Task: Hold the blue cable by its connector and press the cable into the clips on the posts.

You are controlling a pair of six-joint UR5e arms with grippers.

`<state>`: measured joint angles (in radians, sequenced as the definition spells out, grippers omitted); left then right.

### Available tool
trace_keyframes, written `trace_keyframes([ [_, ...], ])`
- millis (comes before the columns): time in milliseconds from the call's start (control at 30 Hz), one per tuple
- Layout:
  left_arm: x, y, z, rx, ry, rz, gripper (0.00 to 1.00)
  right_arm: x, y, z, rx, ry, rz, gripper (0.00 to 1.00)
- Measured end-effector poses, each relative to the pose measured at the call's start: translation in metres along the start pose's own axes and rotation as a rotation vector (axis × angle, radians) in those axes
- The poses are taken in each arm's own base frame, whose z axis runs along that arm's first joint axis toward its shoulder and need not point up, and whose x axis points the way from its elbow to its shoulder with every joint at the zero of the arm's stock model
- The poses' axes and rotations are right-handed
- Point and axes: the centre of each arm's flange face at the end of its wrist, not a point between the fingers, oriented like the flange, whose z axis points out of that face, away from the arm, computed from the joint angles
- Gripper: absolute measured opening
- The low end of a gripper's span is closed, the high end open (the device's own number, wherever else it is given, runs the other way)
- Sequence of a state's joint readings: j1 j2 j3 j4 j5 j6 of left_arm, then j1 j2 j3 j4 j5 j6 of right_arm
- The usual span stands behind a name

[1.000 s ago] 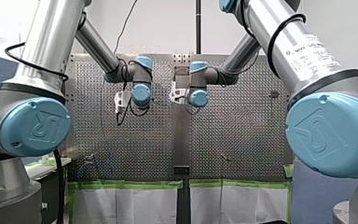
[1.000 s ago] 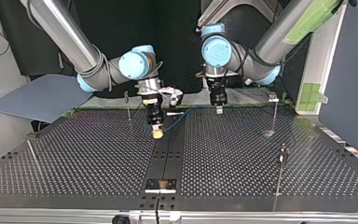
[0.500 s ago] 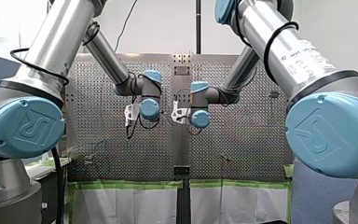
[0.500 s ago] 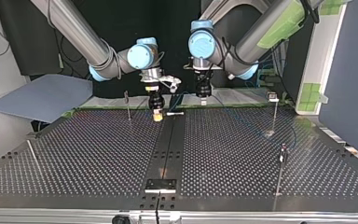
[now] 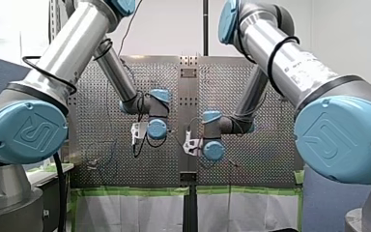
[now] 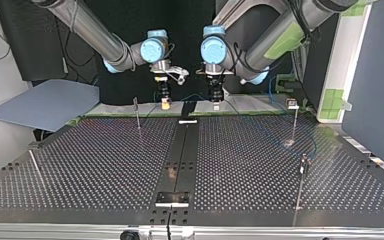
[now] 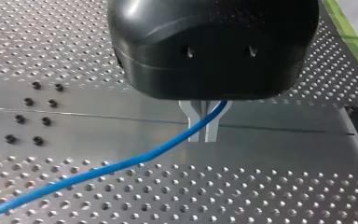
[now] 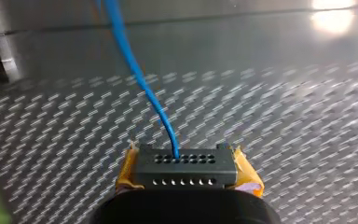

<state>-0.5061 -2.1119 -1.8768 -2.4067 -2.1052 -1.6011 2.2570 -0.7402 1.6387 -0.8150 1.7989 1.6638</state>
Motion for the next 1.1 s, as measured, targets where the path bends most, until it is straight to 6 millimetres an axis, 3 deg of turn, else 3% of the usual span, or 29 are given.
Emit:
trace_keyframes([
  [467,0.055,-0.010,0.009,0.015,-0.007,0.013,0.00,-0.105,0.057,-0.042,-0.070,-0.122,-0.012,0.00],
  [700,0.072,-0.029,0.022,0.037,-0.046,0.006,0.00,-0.149,0.089,-0.069,-0.111,-0.187,-0.022,0.00],
  [967,0.089,-0.063,0.025,0.076,-0.090,0.006,0.00,-0.186,0.124,-0.083,-0.129,-0.249,-0.054,0.00],
  [1100,0.101,-0.083,0.020,0.095,-0.085,0.013,0.00,-0.184,0.140,-0.076,-0.126,-0.231,-0.052,0.00],
])
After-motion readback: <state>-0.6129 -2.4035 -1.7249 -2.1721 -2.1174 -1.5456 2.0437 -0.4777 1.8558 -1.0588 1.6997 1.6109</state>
